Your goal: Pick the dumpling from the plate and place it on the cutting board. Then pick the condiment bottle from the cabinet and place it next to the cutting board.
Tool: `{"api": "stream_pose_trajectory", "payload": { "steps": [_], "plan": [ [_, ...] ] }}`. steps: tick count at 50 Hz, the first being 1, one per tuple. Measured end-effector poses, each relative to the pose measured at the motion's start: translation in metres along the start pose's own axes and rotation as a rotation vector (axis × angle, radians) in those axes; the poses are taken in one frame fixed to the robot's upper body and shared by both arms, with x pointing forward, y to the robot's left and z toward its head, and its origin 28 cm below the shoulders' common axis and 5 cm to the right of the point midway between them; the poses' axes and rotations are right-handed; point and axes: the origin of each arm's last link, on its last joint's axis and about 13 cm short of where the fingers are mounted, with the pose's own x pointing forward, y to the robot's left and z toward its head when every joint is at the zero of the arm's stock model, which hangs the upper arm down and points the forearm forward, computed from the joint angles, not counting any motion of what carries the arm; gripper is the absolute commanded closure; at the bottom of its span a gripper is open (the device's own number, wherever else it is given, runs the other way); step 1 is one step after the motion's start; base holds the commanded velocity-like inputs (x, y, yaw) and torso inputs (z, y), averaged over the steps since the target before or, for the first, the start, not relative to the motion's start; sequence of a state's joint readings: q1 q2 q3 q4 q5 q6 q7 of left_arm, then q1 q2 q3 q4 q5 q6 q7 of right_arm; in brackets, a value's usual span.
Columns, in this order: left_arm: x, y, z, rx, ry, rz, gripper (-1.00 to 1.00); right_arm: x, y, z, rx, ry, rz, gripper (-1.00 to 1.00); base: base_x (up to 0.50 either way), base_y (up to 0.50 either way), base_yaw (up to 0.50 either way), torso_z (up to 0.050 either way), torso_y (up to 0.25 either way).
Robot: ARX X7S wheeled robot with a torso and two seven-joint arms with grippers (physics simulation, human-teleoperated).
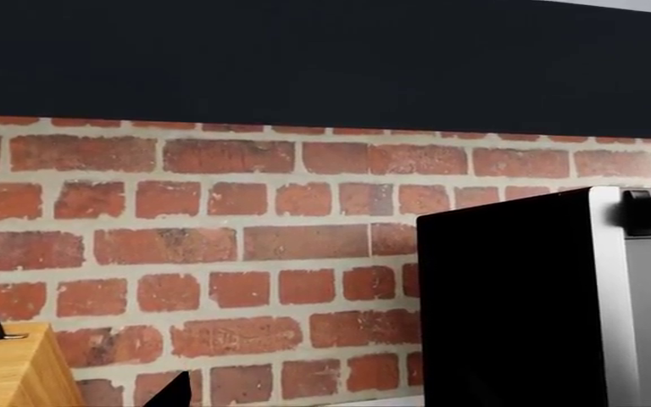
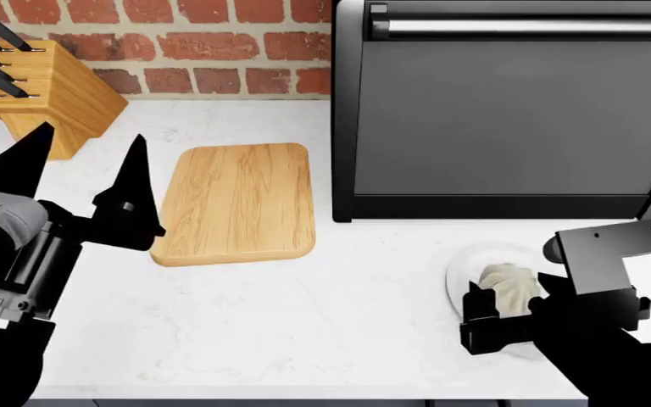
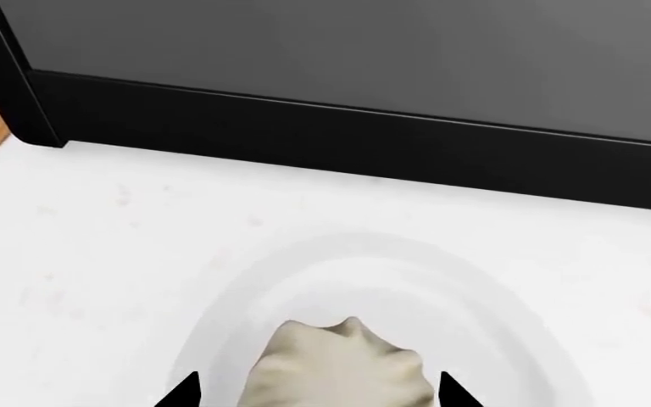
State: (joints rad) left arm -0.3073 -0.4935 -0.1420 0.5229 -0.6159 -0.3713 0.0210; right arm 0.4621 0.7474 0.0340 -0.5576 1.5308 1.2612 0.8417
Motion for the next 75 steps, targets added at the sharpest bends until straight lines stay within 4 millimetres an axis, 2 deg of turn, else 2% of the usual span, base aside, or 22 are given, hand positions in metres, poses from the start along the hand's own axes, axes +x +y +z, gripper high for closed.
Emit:
{"api": "stream_pose_trajectory", "payload": {
  "steps": [9,10,33,47,61,75],
  "plan": [
    [-0.001,0.000,0.000,0.000,0.001,0.002,-1.00,0.001,0.000,-0.001,0.002,0.004,-0.001,-1.00,0.00,0.00,0.00,0.000,0.000],
    [-0.001,0.000,0.000,0.000,0.001,0.003,-1.00,0.001,0.000,-0.001,0.002,0.005,-0.002,1.00,0.00,0.00,0.00,0.000,0.000],
    [0.000,0.000,0.002,0.003,-0.004,0.003,-1.00,-0.002,-0.003,0.000,-0.009,-0.013,-0.038,1.00,0.00,0.00,0.00,0.000,0.000],
    [-0.002,0.001,0.003,0.001,-0.010,0.011,-1.00,-0.019,-0.001,0.022,-0.038,-0.165,-0.033,1.00,0.00,0.00,0.00,0.000,0.000],
    [-0.012,0.005,0.016,0.022,-0.058,0.035,-1.00,-0.030,0.016,0.041,-0.095,-0.298,0.088,1.00,0.00,0.00,0.00,0.000,0.000],
    [-0.019,0.006,0.025,0.040,-0.094,0.042,-1.00,-0.017,0.047,0.050,-0.142,-0.351,0.311,1.00,0.00,0.00,0.00,0.000,0.000]
  ]
}}
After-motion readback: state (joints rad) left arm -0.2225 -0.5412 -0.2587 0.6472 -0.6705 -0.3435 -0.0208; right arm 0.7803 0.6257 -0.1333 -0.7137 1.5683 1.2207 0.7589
